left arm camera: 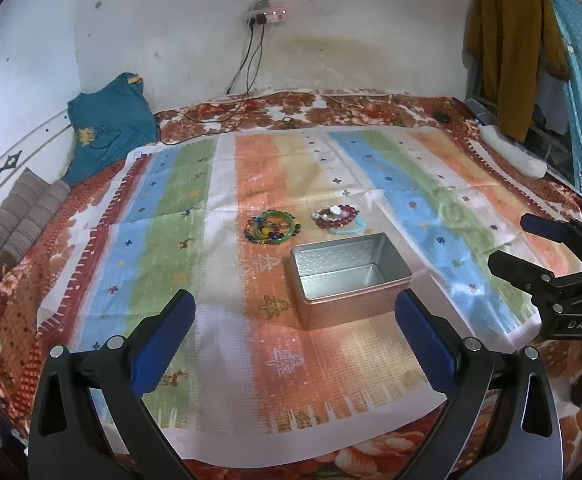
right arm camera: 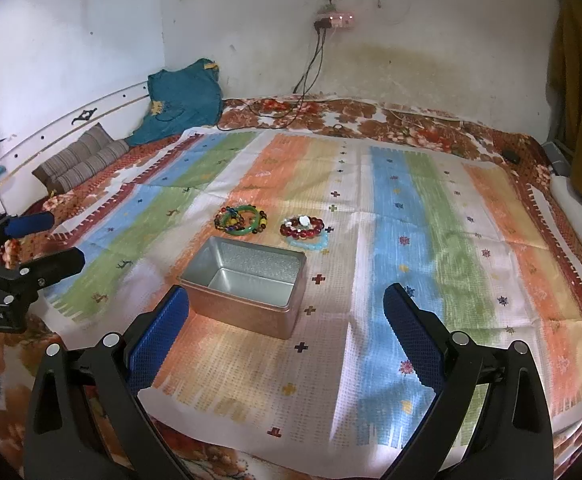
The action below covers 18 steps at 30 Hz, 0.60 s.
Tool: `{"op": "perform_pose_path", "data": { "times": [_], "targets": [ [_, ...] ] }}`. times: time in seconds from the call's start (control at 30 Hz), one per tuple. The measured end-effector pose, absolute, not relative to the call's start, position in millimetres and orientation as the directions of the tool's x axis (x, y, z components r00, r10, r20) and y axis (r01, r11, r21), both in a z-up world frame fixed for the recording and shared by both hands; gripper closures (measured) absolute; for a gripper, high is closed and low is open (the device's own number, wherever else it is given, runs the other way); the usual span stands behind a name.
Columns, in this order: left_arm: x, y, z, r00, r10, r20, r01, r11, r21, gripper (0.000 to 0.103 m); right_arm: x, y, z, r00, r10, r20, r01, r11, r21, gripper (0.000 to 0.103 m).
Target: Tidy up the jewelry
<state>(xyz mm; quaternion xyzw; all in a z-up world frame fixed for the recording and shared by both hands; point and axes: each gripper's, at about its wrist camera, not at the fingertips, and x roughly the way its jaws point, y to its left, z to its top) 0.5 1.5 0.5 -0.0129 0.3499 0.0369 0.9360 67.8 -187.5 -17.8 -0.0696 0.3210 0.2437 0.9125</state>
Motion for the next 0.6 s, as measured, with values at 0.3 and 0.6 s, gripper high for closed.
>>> {"op": "perform_pose_path", "data": {
  "times": [0.3,0.6],
  "targets": [
    [1.5,6.1,0.4,0.748,0.057,-0.661,-0.090,0.996,-0.016,0.006,68.4,-188.0,-19.8,0.671,0.394,-0.628,-0.487,0.873,0.026,0.004],
    [3.8,10.0,-3.4,0.733,0.071,-0.677,-0.110,0.994,-0.015,0.006,72.2,-182.1,-22.0,0.643,0.396,-0.656,-0.499,0.866,0.034,0.004]
  ]
}}
